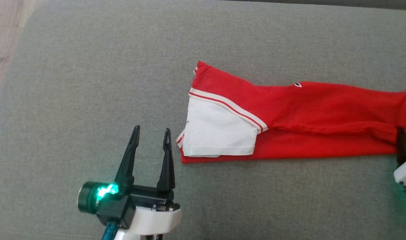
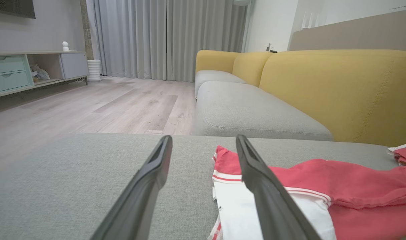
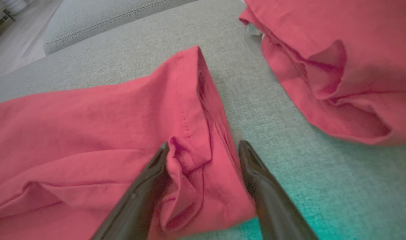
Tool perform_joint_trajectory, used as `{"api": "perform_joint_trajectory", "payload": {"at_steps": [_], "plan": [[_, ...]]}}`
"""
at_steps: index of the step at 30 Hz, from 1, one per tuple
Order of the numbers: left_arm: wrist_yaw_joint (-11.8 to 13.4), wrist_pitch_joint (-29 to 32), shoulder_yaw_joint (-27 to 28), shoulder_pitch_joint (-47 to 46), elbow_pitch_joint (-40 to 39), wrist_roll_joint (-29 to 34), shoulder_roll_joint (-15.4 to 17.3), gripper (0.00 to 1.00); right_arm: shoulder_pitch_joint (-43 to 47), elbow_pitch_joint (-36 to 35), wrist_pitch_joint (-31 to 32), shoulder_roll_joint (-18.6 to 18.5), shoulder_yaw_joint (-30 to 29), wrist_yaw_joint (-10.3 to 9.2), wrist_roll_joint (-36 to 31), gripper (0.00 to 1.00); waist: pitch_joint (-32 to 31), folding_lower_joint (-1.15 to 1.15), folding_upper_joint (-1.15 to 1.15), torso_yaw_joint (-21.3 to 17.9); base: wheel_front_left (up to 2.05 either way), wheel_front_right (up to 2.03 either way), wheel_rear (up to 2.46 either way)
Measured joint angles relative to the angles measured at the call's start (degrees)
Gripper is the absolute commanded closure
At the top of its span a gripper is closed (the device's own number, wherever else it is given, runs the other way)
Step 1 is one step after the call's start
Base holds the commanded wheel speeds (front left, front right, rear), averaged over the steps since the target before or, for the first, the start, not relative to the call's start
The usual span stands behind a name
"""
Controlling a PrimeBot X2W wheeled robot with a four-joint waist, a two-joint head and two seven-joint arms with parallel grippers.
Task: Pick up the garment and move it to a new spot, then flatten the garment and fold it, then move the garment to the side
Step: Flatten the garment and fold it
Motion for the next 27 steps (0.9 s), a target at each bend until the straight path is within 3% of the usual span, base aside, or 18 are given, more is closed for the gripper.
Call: {"api": "perform_joint_trajectory", "payload": {"at_steps": [1,2,10,21,27], "plan": [[0.0,0.0,0.1,0.0,0.0,0.2,-0.1,0.0,-0.1,-0.3,0.6,0.0,0.0,-0.01,0.3,0.56,0.1,0.0,0.0,-0.2,0.0,0.0,0.0],[-0.3,0.0,0.3,0.0,0.0,0.3,-0.2,0.0,-0.1,-0.5,1.1,0.0,0.0,0.0,0.5,1.0,0.2,0.0,0.0,-0.3,0.0,0.0,0.0],[-1.5,0.0,2.1,0.0,0.0,1.1,-0.7,0.0,-0.4,-4.5,0.4,-0.4,2.0,0.0,1.1,1.0,0.4,0.01,0.0,-3.6,0.0,0.0,0.0],[-2.5,0.0,3.4,0.0,0.2,2.1,-0.9,0.0,-0.5,-16.9,4.0,-7.3,-1.8,0.0,0.1,1.0,-0.4,0.0,0.0,-10.0,0.0,0.0,0.0],[-3.0,0.0,3.5,0.0,1.1,2.1,-0.9,0.0,-0.8,-29.8,7.8,-4.1,0.1,0.0,3.2,1.0,-1.0,0.0,0.0,-10.7,0.0,0.0,0.0]]}}
